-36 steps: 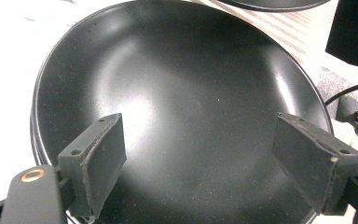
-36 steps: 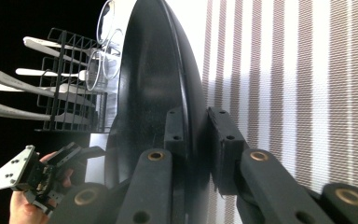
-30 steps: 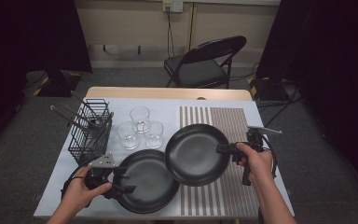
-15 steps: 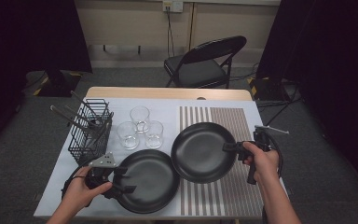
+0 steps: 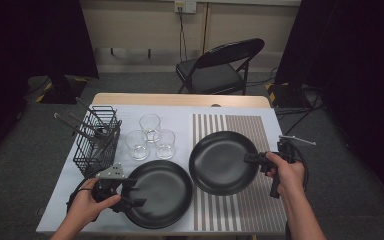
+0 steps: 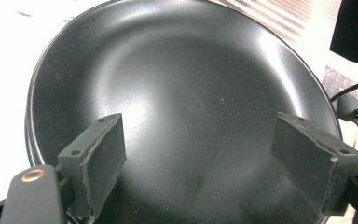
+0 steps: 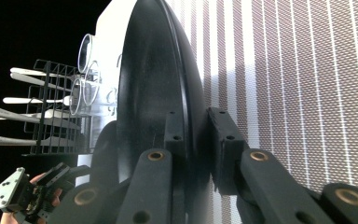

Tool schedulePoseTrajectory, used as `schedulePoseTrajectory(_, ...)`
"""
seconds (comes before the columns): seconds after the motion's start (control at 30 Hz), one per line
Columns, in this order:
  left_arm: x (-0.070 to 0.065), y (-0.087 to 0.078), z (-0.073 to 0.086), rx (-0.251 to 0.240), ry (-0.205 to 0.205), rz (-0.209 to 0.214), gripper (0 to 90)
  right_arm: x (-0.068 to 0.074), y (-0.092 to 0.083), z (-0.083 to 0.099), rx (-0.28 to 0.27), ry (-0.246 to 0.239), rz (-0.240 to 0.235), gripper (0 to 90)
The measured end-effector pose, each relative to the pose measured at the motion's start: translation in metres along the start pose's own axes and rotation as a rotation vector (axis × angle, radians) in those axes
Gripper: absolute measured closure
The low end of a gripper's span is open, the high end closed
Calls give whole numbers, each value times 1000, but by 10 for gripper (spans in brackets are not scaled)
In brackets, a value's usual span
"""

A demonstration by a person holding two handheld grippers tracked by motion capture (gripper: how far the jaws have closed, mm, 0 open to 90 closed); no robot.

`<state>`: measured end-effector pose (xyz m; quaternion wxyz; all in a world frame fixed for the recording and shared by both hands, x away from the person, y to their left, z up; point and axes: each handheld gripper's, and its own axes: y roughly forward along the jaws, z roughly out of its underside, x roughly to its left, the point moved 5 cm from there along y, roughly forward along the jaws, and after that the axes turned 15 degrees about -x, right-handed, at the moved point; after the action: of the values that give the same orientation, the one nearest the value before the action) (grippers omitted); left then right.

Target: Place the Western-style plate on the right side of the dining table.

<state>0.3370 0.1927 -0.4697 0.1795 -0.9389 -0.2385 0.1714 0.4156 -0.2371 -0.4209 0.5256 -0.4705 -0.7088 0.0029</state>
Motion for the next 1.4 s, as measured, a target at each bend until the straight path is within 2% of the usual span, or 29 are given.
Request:
schedulePoseTrajectory(0.07, 0, 0, 0, 0, 1, 0, 173, -2, -1, -1, -7, -5, 3, 793)
schedulePoseTrajectory(0.2, 0, 0, 0, 9, 5, 0, 173, -7, -2, -1, -13, 15, 6, 793)
schedulePoseTrajectory(0.6, 0, 2, 1, 27, 9, -5, 173, -19, -4, -5, -31, 14, 35, 791)
schedulePoseTrajectory(1.1, 0, 0, -2, 13, 16, -9, 171, -36, -2, -7, -56, 29, 72, 785)
schedulePoseTrajectory(1.4, 0, 0, -1, 14, 16, -6, 171, -41, 1, -7, -61, 35, 86, 785)
